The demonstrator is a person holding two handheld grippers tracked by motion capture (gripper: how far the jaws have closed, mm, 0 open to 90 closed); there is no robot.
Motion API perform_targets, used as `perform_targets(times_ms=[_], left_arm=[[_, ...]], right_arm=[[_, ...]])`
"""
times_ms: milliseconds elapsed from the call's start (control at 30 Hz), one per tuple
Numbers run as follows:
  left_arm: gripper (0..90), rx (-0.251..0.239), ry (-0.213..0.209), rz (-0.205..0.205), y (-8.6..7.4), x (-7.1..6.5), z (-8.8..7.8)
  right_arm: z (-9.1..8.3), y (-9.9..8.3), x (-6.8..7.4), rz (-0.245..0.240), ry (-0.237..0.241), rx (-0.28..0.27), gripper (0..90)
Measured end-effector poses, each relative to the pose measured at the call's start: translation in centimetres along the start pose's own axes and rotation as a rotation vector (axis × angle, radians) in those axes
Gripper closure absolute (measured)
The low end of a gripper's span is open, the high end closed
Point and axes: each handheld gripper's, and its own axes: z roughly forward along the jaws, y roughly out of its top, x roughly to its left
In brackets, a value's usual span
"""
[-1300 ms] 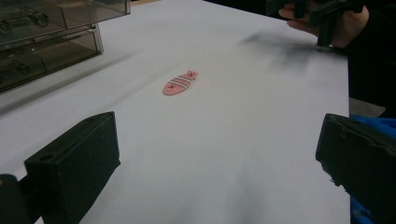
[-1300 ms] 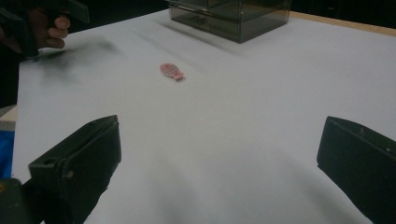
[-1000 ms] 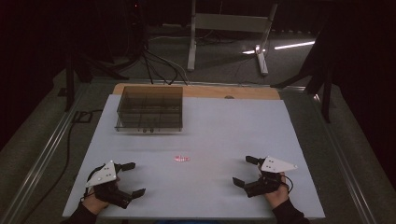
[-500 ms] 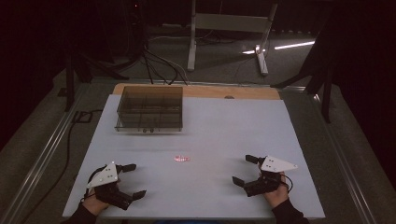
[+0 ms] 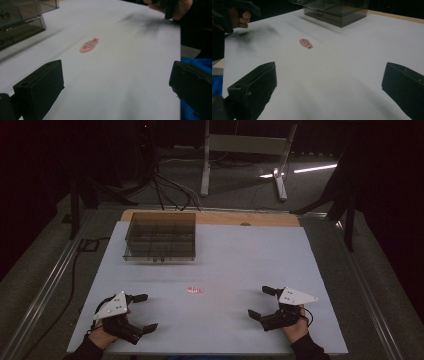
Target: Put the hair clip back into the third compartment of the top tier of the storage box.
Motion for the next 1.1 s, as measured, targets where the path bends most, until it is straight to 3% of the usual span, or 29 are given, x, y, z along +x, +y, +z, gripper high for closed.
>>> perform_targets(times_ms=[333, 633, 1100], left_arm=[[0.5, -0.004, -0.015, 0.022, 2.5, 0.3, -0.2], [0.5, 0.006, -0.029, 0.035, 4.3, 0.8, 0.7], [0.5, 0.014, -0.044, 0.036, 5.8, 1.3, 2.4]], right_arm=[[0.0, 0.0, -0.1, 0.009, 0.001, -0.002, 0.0], [0.0, 0.0, -0.1, 0.012, 0.005, -0.001, 0.0], [0.0, 0.0, -0.1, 0.021, 0.011, -0.001, 0.0]])
